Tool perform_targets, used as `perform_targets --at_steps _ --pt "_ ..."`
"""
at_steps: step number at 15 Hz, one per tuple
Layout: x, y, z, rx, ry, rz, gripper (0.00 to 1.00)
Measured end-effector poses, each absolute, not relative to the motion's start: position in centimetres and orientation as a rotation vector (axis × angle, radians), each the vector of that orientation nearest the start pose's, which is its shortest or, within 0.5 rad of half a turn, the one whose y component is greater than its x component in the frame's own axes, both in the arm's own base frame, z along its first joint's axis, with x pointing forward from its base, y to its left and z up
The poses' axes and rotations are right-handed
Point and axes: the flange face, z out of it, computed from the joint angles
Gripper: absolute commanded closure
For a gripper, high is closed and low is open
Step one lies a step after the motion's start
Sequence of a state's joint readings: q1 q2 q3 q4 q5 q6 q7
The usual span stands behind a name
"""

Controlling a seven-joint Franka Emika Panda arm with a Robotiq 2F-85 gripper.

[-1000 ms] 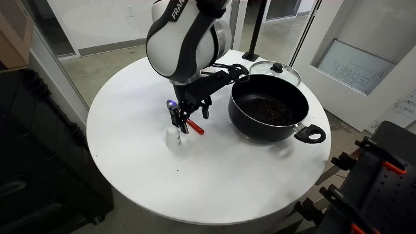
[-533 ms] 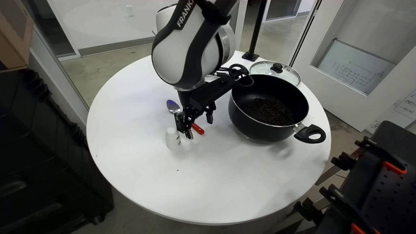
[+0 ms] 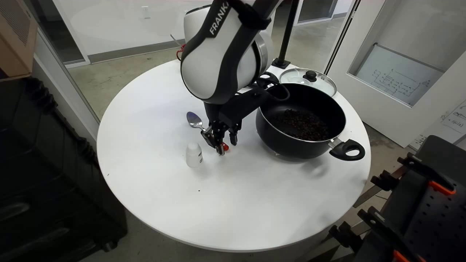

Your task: Pick up the spoon from the table, scoop some of the contents from the black pot and put them in the colourless cup.

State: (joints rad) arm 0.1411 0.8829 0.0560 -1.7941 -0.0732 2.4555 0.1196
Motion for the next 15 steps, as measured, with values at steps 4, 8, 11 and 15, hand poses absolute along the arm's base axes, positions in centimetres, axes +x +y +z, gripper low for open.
perform_targets --at_steps 4,8,11,15 --pt "58.6 11.6 4.3 -3.146 -0.192 0.320 1.00" --pt "58.1 11.5 4.4 -3.145 -0.190 0.297 0.95" --pt "58.0 11.5 4.7 -3.146 -0.190 0.288 0.55" --pt "58.0 11.4 4.8 -3.146 -0.190 0.287 0.27"
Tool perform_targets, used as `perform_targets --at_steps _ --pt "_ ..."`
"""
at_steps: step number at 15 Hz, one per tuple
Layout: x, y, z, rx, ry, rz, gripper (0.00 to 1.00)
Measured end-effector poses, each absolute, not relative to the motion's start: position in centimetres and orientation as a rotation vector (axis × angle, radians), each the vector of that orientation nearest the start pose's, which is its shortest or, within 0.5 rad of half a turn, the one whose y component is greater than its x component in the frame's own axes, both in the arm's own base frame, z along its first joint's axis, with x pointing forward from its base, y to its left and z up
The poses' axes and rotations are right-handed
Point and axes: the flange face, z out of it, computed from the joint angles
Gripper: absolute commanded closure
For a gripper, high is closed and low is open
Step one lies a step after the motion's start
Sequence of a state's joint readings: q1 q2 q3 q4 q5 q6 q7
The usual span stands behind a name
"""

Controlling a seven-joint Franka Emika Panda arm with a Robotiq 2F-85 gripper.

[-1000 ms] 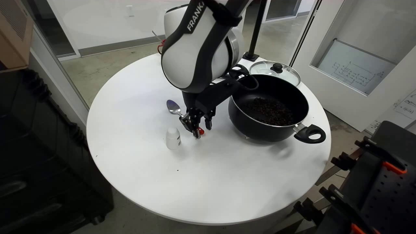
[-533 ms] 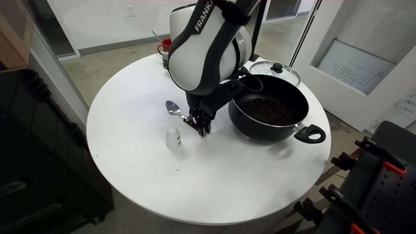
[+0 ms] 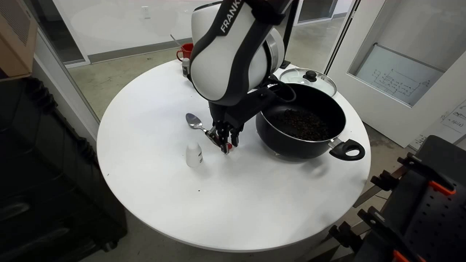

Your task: Pick up the spoon from the table, scoop some of the contents from the black pot and put them in the colourless cup.

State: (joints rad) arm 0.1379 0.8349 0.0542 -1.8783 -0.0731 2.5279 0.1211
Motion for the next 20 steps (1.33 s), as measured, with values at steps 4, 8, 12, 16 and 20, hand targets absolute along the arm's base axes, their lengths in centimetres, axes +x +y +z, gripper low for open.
perform_targets --at_steps 4,8,12,16,20 --pt "57.95 11.46 4.79 -3.146 -0.190 0.289 0.01" --pt "58.10 11.56 4.88 -3.148 -0.194 0.267 0.00" --pt "58.39 11.78 5.10 -3.152 -0.206 0.225 0.02" --pt "58.55 11.92 5.19 -3.161 -0.221 0.198 0.29" --pt "58.58 11.91 5.21 -3.165 -0.228 0.192 0.52"
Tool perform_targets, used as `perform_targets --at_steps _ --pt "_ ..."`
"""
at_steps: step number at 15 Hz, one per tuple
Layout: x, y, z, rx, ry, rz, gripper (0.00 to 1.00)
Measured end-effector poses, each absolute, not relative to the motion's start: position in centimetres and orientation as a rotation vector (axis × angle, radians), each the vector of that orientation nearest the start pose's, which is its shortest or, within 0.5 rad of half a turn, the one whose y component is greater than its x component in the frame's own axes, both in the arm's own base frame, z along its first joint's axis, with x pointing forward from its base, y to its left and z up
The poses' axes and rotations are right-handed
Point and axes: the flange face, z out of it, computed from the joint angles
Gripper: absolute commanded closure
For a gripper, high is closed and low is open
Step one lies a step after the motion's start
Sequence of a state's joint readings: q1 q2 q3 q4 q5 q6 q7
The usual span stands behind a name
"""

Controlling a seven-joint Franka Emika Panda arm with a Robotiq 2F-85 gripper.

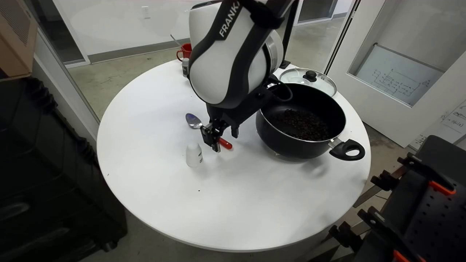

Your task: Pick up the spoon from the table, scoop some of the contents from the black pot and put them in the colourless cup.

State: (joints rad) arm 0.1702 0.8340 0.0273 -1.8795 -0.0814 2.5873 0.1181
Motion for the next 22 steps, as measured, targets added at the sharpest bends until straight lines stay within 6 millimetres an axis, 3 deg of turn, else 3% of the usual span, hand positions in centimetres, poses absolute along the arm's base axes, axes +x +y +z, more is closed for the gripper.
perform_targets --at_steps 6,14,22 --pt "58.2 12.2 5.0 -3.164 -0.252 0.185 0.98" --pt "57.3 12.8 5.1 -3.162 -0.274 0.150 0.95" --pt "59.8 10.8 8.6 -3.186 -0.173 0.057 0.95"
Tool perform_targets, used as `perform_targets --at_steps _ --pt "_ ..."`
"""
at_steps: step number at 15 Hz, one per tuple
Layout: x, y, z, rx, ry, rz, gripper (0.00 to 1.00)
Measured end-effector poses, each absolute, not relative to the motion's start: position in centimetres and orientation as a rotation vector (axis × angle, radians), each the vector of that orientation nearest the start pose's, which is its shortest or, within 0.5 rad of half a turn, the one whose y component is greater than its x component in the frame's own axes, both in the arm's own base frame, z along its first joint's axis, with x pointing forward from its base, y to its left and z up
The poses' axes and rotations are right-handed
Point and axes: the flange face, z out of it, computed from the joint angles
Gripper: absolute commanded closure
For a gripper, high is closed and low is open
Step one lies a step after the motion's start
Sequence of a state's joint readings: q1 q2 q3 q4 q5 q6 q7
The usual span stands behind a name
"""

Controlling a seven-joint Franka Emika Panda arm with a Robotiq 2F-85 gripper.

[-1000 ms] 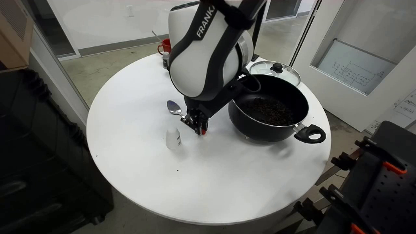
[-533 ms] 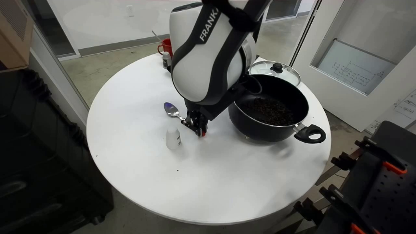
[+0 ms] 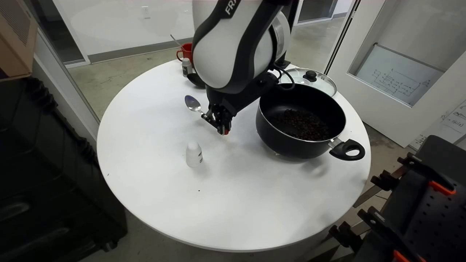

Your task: Pick up the spoon from the table, scoop some of the contents from the black pot and put them in the colourless cup.

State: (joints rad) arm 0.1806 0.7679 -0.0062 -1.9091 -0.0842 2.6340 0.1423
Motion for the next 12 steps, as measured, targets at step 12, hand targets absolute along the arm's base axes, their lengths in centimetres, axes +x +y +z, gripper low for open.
perform_targets --at_steps 12 --pt "65.9 10.1 19.5 -3.172 -0.285 0.301 0.95"
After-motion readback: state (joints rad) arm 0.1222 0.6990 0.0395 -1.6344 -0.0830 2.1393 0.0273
